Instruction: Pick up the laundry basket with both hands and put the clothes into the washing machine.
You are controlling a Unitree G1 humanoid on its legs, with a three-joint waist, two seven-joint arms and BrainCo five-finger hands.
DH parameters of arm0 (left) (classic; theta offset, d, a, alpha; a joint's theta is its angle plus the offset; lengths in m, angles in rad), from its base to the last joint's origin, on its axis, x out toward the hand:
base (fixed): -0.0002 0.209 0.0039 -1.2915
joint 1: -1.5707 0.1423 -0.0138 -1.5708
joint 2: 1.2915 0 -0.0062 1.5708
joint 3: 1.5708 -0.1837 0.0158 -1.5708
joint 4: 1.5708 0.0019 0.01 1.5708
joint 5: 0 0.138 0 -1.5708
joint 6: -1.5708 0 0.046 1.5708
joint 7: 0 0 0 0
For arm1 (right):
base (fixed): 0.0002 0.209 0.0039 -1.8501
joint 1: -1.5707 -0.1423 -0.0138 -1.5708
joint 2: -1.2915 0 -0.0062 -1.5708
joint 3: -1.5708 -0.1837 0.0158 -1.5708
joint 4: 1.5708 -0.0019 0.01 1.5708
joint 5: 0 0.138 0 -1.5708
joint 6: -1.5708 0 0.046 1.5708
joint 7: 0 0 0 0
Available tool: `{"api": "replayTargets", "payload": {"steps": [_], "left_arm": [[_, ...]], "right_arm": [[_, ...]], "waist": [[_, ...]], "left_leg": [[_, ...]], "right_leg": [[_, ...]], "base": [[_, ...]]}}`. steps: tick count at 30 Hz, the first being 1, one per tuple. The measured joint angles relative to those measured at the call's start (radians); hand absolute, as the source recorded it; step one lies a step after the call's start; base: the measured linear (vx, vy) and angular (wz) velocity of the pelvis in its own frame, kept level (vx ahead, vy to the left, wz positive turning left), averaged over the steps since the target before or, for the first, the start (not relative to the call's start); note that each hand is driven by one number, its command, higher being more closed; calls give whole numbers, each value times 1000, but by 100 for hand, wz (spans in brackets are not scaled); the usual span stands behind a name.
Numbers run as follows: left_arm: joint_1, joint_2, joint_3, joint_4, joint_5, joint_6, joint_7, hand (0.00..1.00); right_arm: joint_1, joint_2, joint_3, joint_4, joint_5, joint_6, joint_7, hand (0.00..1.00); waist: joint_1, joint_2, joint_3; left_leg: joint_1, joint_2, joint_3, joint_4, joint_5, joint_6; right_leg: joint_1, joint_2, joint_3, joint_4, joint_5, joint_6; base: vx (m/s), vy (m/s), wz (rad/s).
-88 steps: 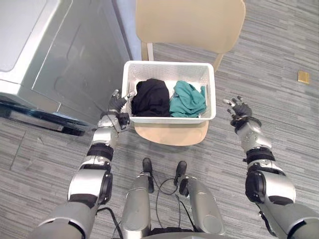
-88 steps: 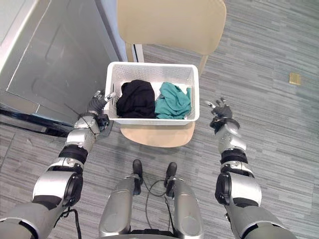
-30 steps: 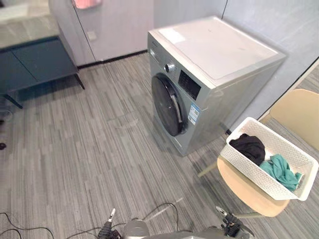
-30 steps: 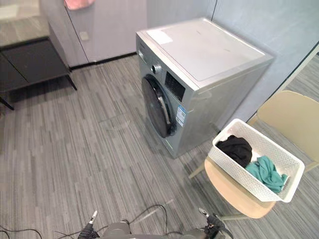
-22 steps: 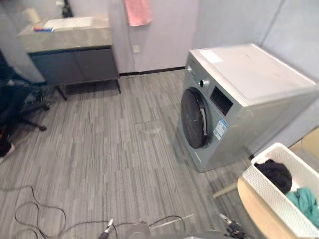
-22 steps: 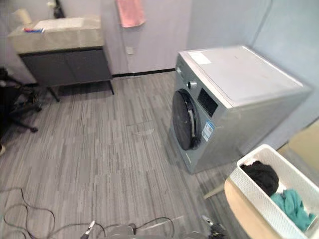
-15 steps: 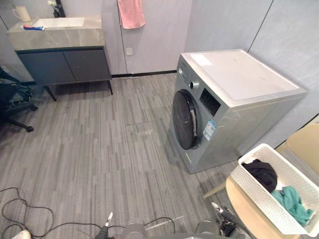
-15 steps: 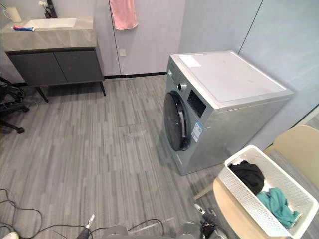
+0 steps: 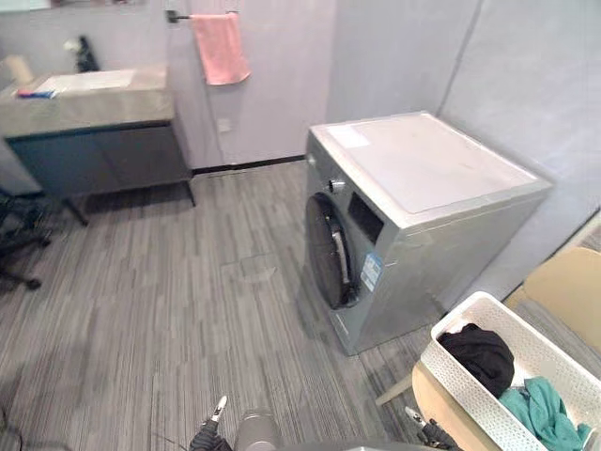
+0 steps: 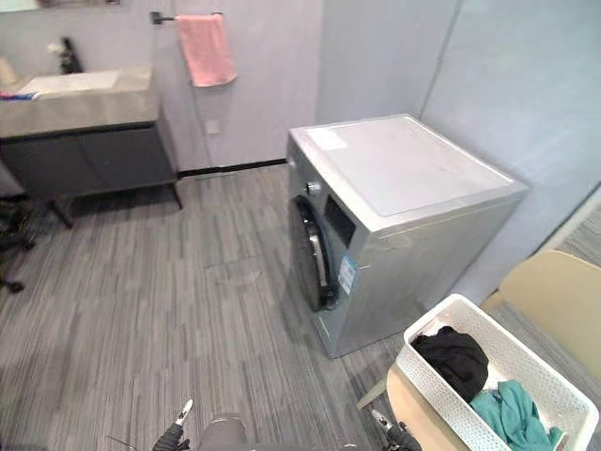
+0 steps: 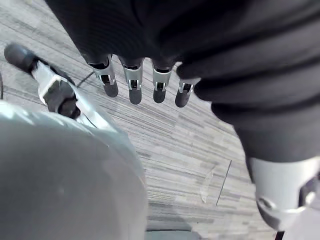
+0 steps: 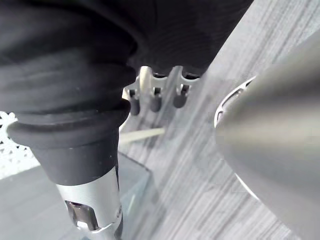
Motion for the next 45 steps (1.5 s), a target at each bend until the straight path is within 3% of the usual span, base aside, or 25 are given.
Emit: {"api": "replayTargets", "payload": {"steps": [3, 5, 6, 7, 8, 10, 13, 15, 17, 18, 19, 20, 22, 23, 25, 26, 28, 30, 34, 37, 40, 45], "left_arm": [[16, -3, 3, 1, -3, 0, 2, 0], [25, -18, 21, 1, -27, -1, 10, 0], [26, -19, 19, 1, -30, -1, 15, 0], [34, -15, 21, 1, -37, -3, 24, 0], [41, -1, 20, 0, -37, -7, 24, 0], [34, 25, 20, 2, -37, -13, 24, 0], [-10, 28, 9, 35, -32, -20, 22, 0], [-20, 38, -25, 40, -28, -23, 22, 0], [-18, 45, -98, 39, -4, -26, 23, 0], [-19, 46, -118, 37, 2, -27, 23, 0], [-20, 47, -153, 30, 2, -27, 23, 0], [-14, 48, -166, 29, 5, -28, 23, 0], [-3, 72, -179, 31, 14, -26, 24, 0], [2, 74, -179, 32, 17, -25, 23, 0], [5, 75, -183, 39, 24, -25, 20, 0], [3, 88, -181, 42, 37, -25, 19, 0], [-6, 78, -181, 51, 49, -25, 19, 0], [-17, 74, -179, 67, 65, -24, 23, 0], [-17, 83, -176, 65, 67, -29, 21, 0], [-18, 83, -176, 65, 88, -28, 22, 0], [-33, 76, -177, 57, 102, -29, 22, 0], [-92, 57, -192, 16, 97, -37, 29, 0]], "right_arm": [[-8, -6, 1, 13, 0, 0, -3, 0], [-4, -14, 48, 11, -9, -3, -3, 0], [-2, -18, 61, 11, -10, -4, -3, 0], [-1, -10, 81, 16, -21, -3, -1, 0], [-4, 7, 88, 25, -33, -2, 3, 0], [-11, 37, 87, 38, -44, -1, 8, 0], [-12, 34, 75, 38, -46, -3, 9, 0], [-22, 27, 93, 31, -46, -3, 16, 0], [-35, 5, 197, 1, -47, -4, 19, 0], [-36, 3, 226, -15, -48, -3, 17, 0], [-31, -2, 313, -76, -49, 0, 15, 0], [-27, -4, 361, -117, -55, 0, 14, 0], [-12, -3, 550, -328, -117, -1, 22, 0], [-11, -5, 580, -382, -129, -3, 26, 0], [-18, -15, 647, -536, -154, -22, 31, 0], [-21, -33, 681, -618, -163, -52, 47, 0], [-21, -64, 719, -674, -168, -75, 51, 0], [-21, -87, 743, -680, -178, -80, 56, 0], [-24, -124, 829, -705, -202, -80, 76, 0], [-71, -132, 861, -691, -203, -82, 89, 0], [-215, -143, 876, -601, -204, -83, 87, 0], [-522, -152, 882, -381, -204, -82, 43, 0]], "waist": [[11, 2, 8], [16, 1, 7], [19, 2, 5], [23, -11, -1], [21, -46, -16], [20, -89, -30], [17, -82, -31], [18, -76, -34], [14, -50, -41], [12, -46, -39], [11, -36, -35], [12, -22, -26], [9, -35, -18], [2, -36, -18], [-6, -46, -17], [-7, -71, -19], [-10, -40, -11], [-11, -34, -14], [-3, -52, -13], [14, -45, -6], [20, -24, 48], [78, 10, 188]], "left_leg": [[17, 6, 5, -417, -15, 3], [88, -10, -118, -766, -10, 7], [97, -14, -147, -794, -2, -1], [100, -68, -146, -725, 83, -58], [93, -98, -135, -676, 83, -59], [81, -126, -91, -579, 7, -53], [112, -149, -44, -495, -63, 5], [150, -157, 5, -513, -77, 30], [182, -153, 68, -548, -86, 51], [190, -153, 85, -555, -88, 54], [213, -151, 121, -575, -95, 67], [226, -145, 139, -587, -97, 72], [283, -133, 209, -654, -88, 104], [293, -130, 216, -667, -86, 106], [319, -131, 256, -697, -73, 96], [321, -151, 267, -692, -71, 87], [317, -149, 218, -709, -65, 76], [316, -141, 212, -731, -53, 64], [296, -137, 191, -799, -14, 52], [278, -153, 173, -825, 5, 61], [252, -172, 144, -830, 24, 71], [153, -199, 138, -862, 94, 84]], "right_leg": [[29, -12, 72, -48, 6, 29], [55, -31, 137, -49, -31, 83], [60, -39, 156, -40, -44, 97], [72, -78, 205, -30, -75, 126], [76, -106, 230, -33, -74, 119], [82, -143, 268, -31, -44, 101], [81, -170, 319, 25, 40, 145], [21, -181, 379, 125, 95, 149], [-98, -185, 384, 264, 211, 83], [-118, -192, 370, 280, 243, 72], [-142, -212, 305, 290, 292, 34], [-154, -221, 271, 302, 296, 26], [-213, -210, 109, 388, 138, 39], [-212, -195, 66, 380, 98, 45], [-204, -117, -31, 253, 35, 63], [-173, -90, -62, 97, 40, 28], [-145, -61, -67, 35, 67, 21], [-132, -45, -75, -12, 88, 17], [-118, -17, -102, -128, 144, 12], [-119, -18, -123, -162, 161, 19], [-126, -32, -153, -175, 176, 20], [-235, -57, -156, -174, 225, 15]], "base": [[285, 195, -96], [319, 387, -82], [437, 562, -85], [379, 455, -77], [378, 429, -77], [332, 339, -52], [323, 379, -36], [169, 252, -53], [103, 257, -70], [70, 245, -72], [44, 199, -64], [55, 207, -92], [50, 100, -85], [76, -2, -54], [97, -78, -39], [93, -93, -31], [84, -59, -5], [57, -45, 5], [52, -53, 11], [33, 10, 25], [-29, 41, 30], [-156, 63, 6]]}}
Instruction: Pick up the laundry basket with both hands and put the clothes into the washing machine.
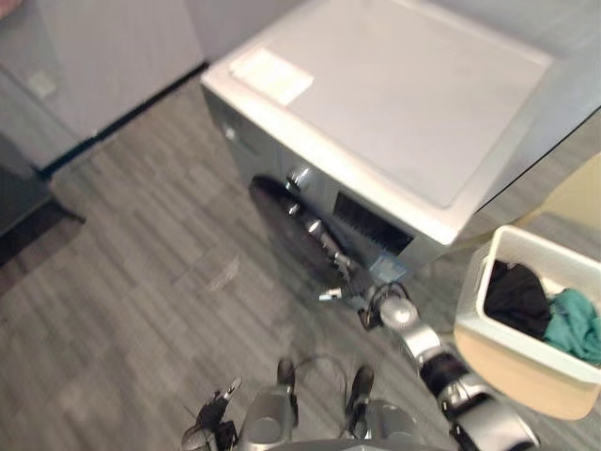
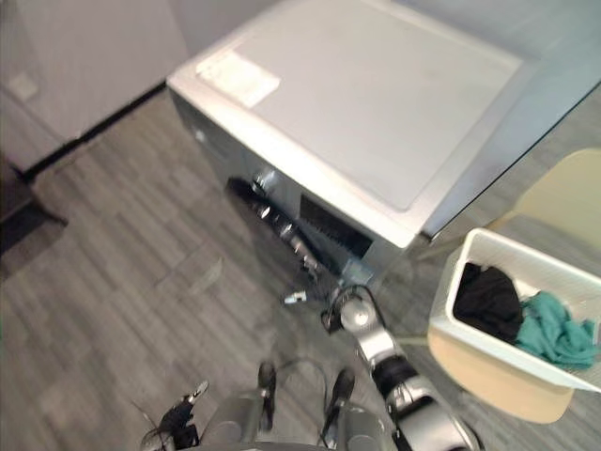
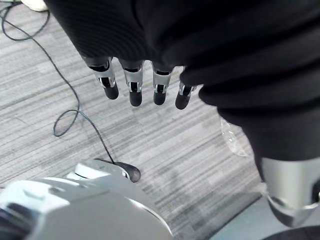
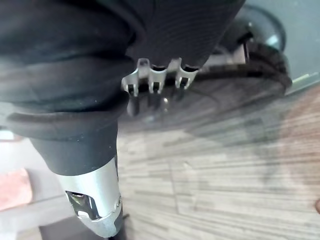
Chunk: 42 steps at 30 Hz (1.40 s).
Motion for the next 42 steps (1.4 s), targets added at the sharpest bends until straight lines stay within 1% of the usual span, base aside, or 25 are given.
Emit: {"api": "replayTargets", "payload": {"steps": [1, 5, 6, 8, 10, 12, 13, 15, 17, 19, 20, 21, 22, 23, 25, 26, 28, 29, 30, 31, 33, 35, 38, 39, 42], "left_arm": [[0, -4, -4, -15, -20, -3, 13, 0], [0, -17, -10, -54, -63, -11, 40, 0], [-1, -20, -24, -67, -79, -12, 46, 0], [-4, -25, -39, -87, -99, -18, 54, 0], [-13, -25, -57, -99, -111, -28, 65, 0], [-21, -25, -91, -120, -124, -34, 67, 0], [-21, -23, -118, -139, -125, -34, 68, 0], [-21, -28, -134, -155, -125, -33, 65, 0], [-21, -22, -143, -166, -117, -32, 62, 0], [-17, -22, -142, -168, -113, -31, 61, 0], [-13, -19, -139, -169, -110, -30, 61, 0], [-11, -15, -132, -168, -107, -30, 61, 0], [-5, -10, -116, -155, -95, -29, 58, 0], [0, -7, -93, -140, -92, -28, 57, 0], [1, 8, -62, -111, -84, -26, 56, 0], [2, 27, -41, -81, -61, -19, 55, 0], [11, 35, -25, -47, -33, -10, 55, 0], [20, 42, -20, -31, -21, -5, 53, 0], [38, 45, -1, -14, -6, 2, 41, 0], [59, 44, 12, -5, 6, 5, 35, 0], [79, 44, 16, 9, 25, 14, 34, 0], [85, 44, 17, 23, 33, 17, 33, 0], [86, 44, 16, 23, 35, 17, 33, 0], [87, 43, 16, 23, 35, 17, 33, 0], [88, 41, 12, 22, 34, 17, 33, 0]], "right_arm": [[-53, 14, 2, 64, -3, 1, -19, 0], [-155, 74, -15, 209, -22, 3, -67, 0], [-163, 95, -20, 238, -22, 6, -83, 0], [-163, 126, -15, 259, -24, 10, -101, 0], [-149, 159, 37, 254, -28, 15, -110, 0], [-99, 170, 164, 180, -27, 20, -106, 0], [-52, 174, 253, 111, -24, 21, -100, 0], [5, 188, 350, 41, -11, 21, -59, 0], [65, 219, 479, -37, 14, 22, 9, 0], [101, 229, 522, -106, 26, 21, 51, 0], [121, 224, 533, -152, 51, 20, 70, 0], [131, 218, 534, -178, 57, 20, 73, 0], [154, 198, 532, -238, 65, 19, 82, 0], [175, 171, 529, -302, 84, 16, 94, 0], [210, 125, 514, -399, 90, 12, 94, 0], [268, 68, 472, -512, 91, 5, 97, 0], [339, 8, 419, -618, 93, -8, 102, 0], [383, -25, 380, -674, 93, -21, 106, 0], [432, -57, 326, -712, 93, -39, 112, 0], [472, -82, 266, -725, 91, -42, 112, 0], [529, -104, 168, -724, 78, -44, 109, 0], [562, -135, 91, -715, 56, -45, 98, 0], [551, -133, 26, -629, 3, -46, 62, 0], [545, -131, 22, -606, 0, -46, 55, 0], [475, -108, 24, -455, -42, -44, 24, 0]], "waist": [[18, 4, 30], [34, 8, 59], [44, 9, 60], [48, 9, 60], [48, 9, 60], [49, 8, 59], [46, 8, 59], [47, 7, 58], [47, 1, 53], [49, -6, 49], [47, -13, 45], [45, -19, 41], [44, -36, 28], [35, -56, 14], [17, -81, -4], [11, -100, -23], [6, -115, -49], [-5, -119, -64], [-17, -122, -81], [-33, -121, -97], [-36, -117, -113], [-36, -115, -138], [-38, -112, -148], [-38, -110, -148], [-35, -106, -149]], "left_leg": [[-9, -3, 0, -1, 7, 1], [-36, -4, 2, -6, 21, -1], [-37, -6, 3, -16, 26, -8], [-38, -8, -1, -25, 32, -9], [-38, -7, -10, -24, 33, -8], [-38, -8, -28, -21, 33, -8], [-33, -9, -45, -20, 33, -8], [-21, -12, -67, -19, 33, -8], [-7, -15, -92, -19, 33, -8], [-3, -16, -98, -19, 33, -8], [5, -17, -96, -19, 32, -8], [10, -17, -94, -19, 31, -7], [19, -17, -84, -19, 29, -4], [26, -16, -73, -19, 26, -3], [36, -15, -59, -20, 23, -1], [51, -12, -45, -21, 14, 0], [58, -8, -21, -25, 8, 1], [59, -7, -10, -29, 7, 0], [63, -7, 0, -33, 9, 2], [69, -7, 12, -37, 9, 2], [89, -7, 31, -46, 9, 2], [94, -4, 48, -62, 8, 2], [100, -3, 57, -71, 11, 0], [102, -4, 57, -73, 11, 0], [104, -6, 57, -78, 12, 1]], "right_leg": [[-11, -5, 0, 2, 5, -2], [-48, -22, 0, 20, 7, -2], [-56, -26, 0, 26, 7, -1], [-60, -30, -8, 33, 5, 1], [-57, -32, -21, 42, -1, 2], [-50, -36, -40, 58, -17, 4], [-35, -38, -58, 60, -25, 3], [-15, -41, -80, 68, -40, 5], [10, -41, -102, 73, -53, 3], [17, -40, -107, 73, -55, 3], [25, -41, -105, 71, -55, 3], [30, -41, -104, 70, -55, 3], [33, -41, -92, 70, -55, 3], [35, -40, -79, 69, -54, 3], [39, -39, -66, 67, -53, 2], [45, -34, -46, 51, -45, 3], [47, -26, -21, 31, -34, 10], [46, -25, -13, 22, -24, 6], [48, -22, -1, 7, -11, 8], [51, -20, 10, -7, -5, 12], [64, -17, 29, -24, 2, 19], [63, -10, 44, -44, 17, 14], [66, -6, 54, -67, 27, 16], [68, -6, 55, -69, 28, 17], [72, -7, 55, -75, 34, 17]], "base": [[-124, 43, 1], [-91, 30, 1], [-48, 35, 3], [-12, 20, 9], [15, 6, 16], [26, -7, 31], [41, -13, 42], [44, -16, 39], [46, -25, 31], [13, -12, 12], [0, 0, 0], [-13, 14, -10], [-21, 21, -21], [-27, 24, -25], [-25, 21, -27], [-27, 24, -37], [-17, 23, -41], [0, 27, -37], [4, 35, -34], [8, 29, -28], [5, 21, -27], [-4, 6, -27], [-8, -4, -13], [0, 0, 0], [0, 0, 0]]}}
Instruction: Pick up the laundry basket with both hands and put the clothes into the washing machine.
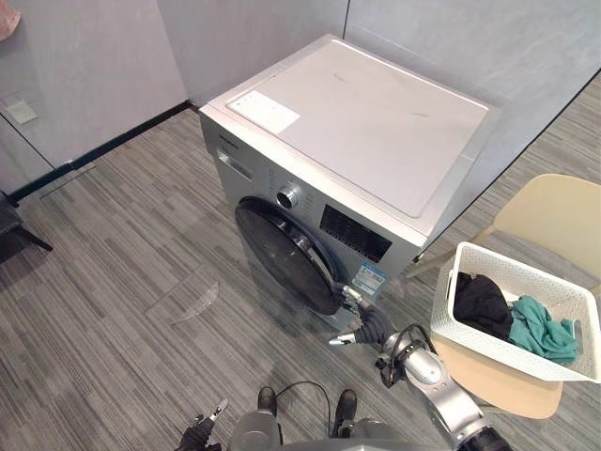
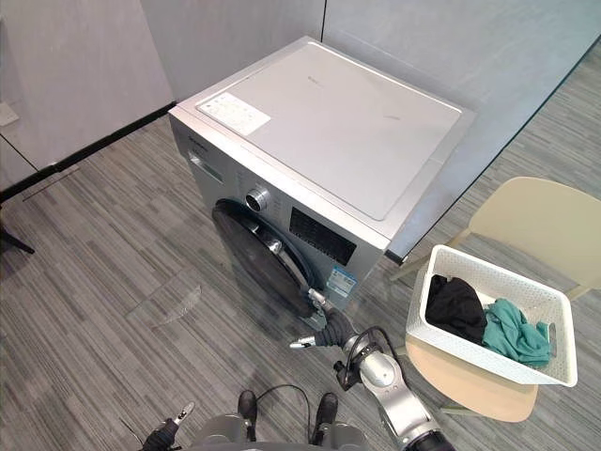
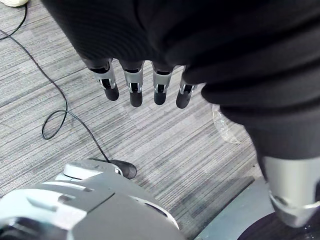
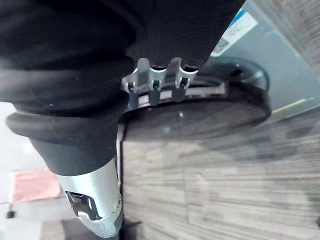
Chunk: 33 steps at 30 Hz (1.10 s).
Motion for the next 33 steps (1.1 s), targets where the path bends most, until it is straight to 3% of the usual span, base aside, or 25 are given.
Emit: {"api": "replayTargets", "payload": {"steps": [3, 8, 10, 11, 12, 17, 21, 24, 26, 28, 31, 33], "left_arm": [[-1, 0, -9, -2, -2, 0, 0, 0], [-15, -19, -61, -67, -27, -10, 5, 0], [-33, -32, -99, -127, -68, -29, 6, 0], [-36, -32, -108, -136, -81, -29, 8, 0], [-46, -32, -135, -166, -116, -31, 13, 0], [-56, -38, -207, -271, -171, -39, 32, 0], [-57, -38, -214, -279, -178, -38, 47, 0], [-59, -33, -213, -278, -177, -38, 50, 0], [-60, -18, -211, -277, -169, -36, 50, 0], [-60, -11, -202, -277, -164, -35, 51, 0], [-60, -12, -177, -277, -152, -28, 52, 0], [-48, 1, -161, -268, -127, -27, 50, 0]], "right_arm": [[-107, 33, 6, 154, -26, 11, -22, 0], [-417, 64, -5, 517, -28, 35, -66, 0], [-618, 69, -80, 723, -26, 51, -84, 0], [-658, 72, -90, 767, -26, 55, -84, 0], [-754, 72, -189, 871, -20, 62, -111, 0], [-893, 54, -357, 923, 40, 86, -199, 0], [-873, 97, -304, 798, 75, 85, -244, 0], [-747, 131, -83, 567, 83, 84, -239, 0], [-607, 190, 89, 430, 82, 84, -191, 0], [-490, 230, 176, 371, 87, 84, -143, 0], [-334, 247, 232, 330, 92, 83, -84, 0], [-248, 228, 234, 316, 87, 83, -42, 0]], "waist": [[2, 6, 3], [40, 67, 63], [73, 105, 143], [81, 110, 161], [100, 123, 198], [140, 169, 268], [142, 167, 270], [134, 153, 273], [119, 132, 269], [108, 115, 264], [92, 91, 255], [72, 55, 229]], "left_leg": [[-4, -7, -2, -14, 8, -1], [-66, -32, -48, -3, 30, 17], [-105, -33, -83, 22, 39, 21], [-113, -34, -91, 26, 41, 21], [-142, -36, -110, 30, 53, 21], [-200, -61, -175, -19, 109, 18], [-197, -68, -180, -28, 117, 17], [-187, -65, -176, -29, 115, 17], [-186, -57, -172, -29, 112, 15], [-183, -51, -170, -28, 110, 12], [-154, -46, -165, -21, 101, 8], [-124, -42, -155, -11, 86, 6]], "right_leg": [[0, -1, -2, -21, 15, -4], [-32, -14, -48, -21, 26, 5], [-50, -23, -81, 4, 26, 4], [-57, -24, -87, 13, 24, 5], [-87, -32, -107, 42, 15, 2], [-169, -87, -179, 153, -35, 5], [-171, -99, -190, 173, -48, 6], [-169, -99, -181, 182, -60, 9], [-169, -89, -178, 180, -65, 4], [-169, -83, -174, 179, -68, 0], [-140, -75, -161, 172, -68, 0], [-105, -67, -152, 157, -67, -1]], "base": [[6, 12, 3], [-14, 39, 28], [-65, 35, 45], [-107, 21, 43], [-96, 20, 36], [-84, 18, 51], [28, -2, 13], [50, -50, -7], [56, -72, -4], [41, -67, -7], [14, -58, -14], [-33, -22, -13]]}}
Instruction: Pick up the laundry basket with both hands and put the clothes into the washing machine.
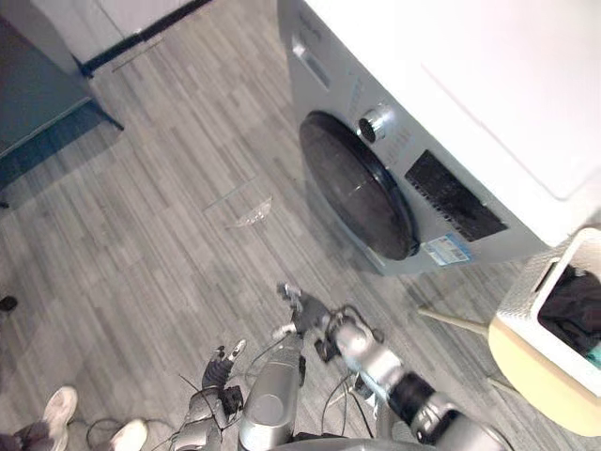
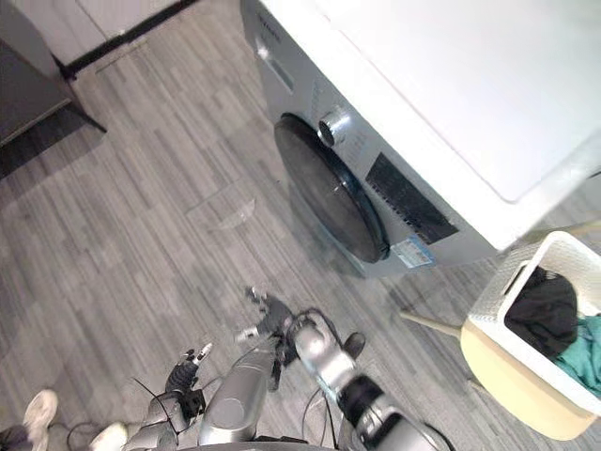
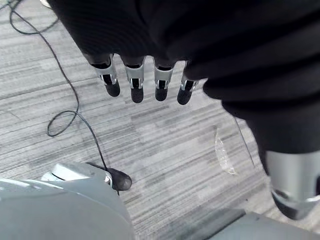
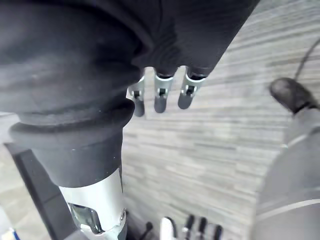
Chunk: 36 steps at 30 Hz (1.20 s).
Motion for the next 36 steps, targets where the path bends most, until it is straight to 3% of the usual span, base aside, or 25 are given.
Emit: {"api": "replayTargets", "payload": {"steps": [2, 4, 6, 10, 19, 23, 27, 29, 36], "left_arm": [[2, 16, 10, 37, 9, 2, -4, 0], [0, 33, 16, 75, 21, 5, -7, 0], [0, 32, 21, 105, 39, 7, -7, 0], [4, 16, 37, 152, 39, 13, -5, 0], [4, 6, 36, 152, 39, 23, 2, 0], [4, 5, 34, 149, 38, 22, 3, 0], [4, -4, 29, 123, 37, 21, 22, 0], [7, -9, 27, 111, 36, 20, 24, 0], [-7, -11, 24, 63, -5, 4, 44, 0]], "right_arm": [[50, -30, -12, 0, -7, 0, 24, 0], [76, -50, -52, -1, -6, 0, 34, 0], [101, -69, -106, -1, -7, 0, 35, 0], [104, -80, -214, -2, -24, -1, -8, 0], [69, -38, -427, -16, -58, 1, -184, 0], [-73, -37, -507, 42, -80, 2, -255, 0], [-218, -36, -562, 114, -83, 5, -288, 0], [-257, -25, -584, 131, -83, 13, -332, 0], [-410, -16, -641, 160, -74, 21, -403, 0]], "waist": [[-12, -47, -39], [-26, -72, -64], [-25, -75, -101], [-49, -53, -140], [-46, -40, -159], [-42, -34, -156], [-9, -8, -135], [-4, 8, -119], [-1, 25, -31]], "left_leg": [[26, 11, 34, 1, -16, -8], [46, 17, 47, 0, -25, -11], [51, 23, 72, -3, -29, -6], [75, 25, 99, -19, -29, -5], [77, 22, 105, -33, -22, -3], [73, 11, 93, -33, -21, -2], [52, 4, 77, -27, -20, 0], [32, 3, 55, -12, -20, 1], [-47, 10, 45, 21, -27, 2]], "right_leg": [[15, 14, 32, -21, 2, -1], [29, 22, 49, -33, 6, -5], [29, 31, 74, -53, 20, -12], [46, 41, 103, -94, 46, -12], [63, 50, 112, -151, 83, -1], [65, 46, 100, -155, 86, 3], [61, 44, 84, -163, 90, 7], [57, 42, 64, -157, 90, 7], [-24, 32, 65, -113, 84, -4]], "base": [[-33, -11, -41], [-42, -23, -38], [-41, -12, -37], [-17, 6, -22], [59, 0, -3], [60, 27, 9], [9, 24, 13], [-13, 17, 27], [-143, 11, 0]]}}
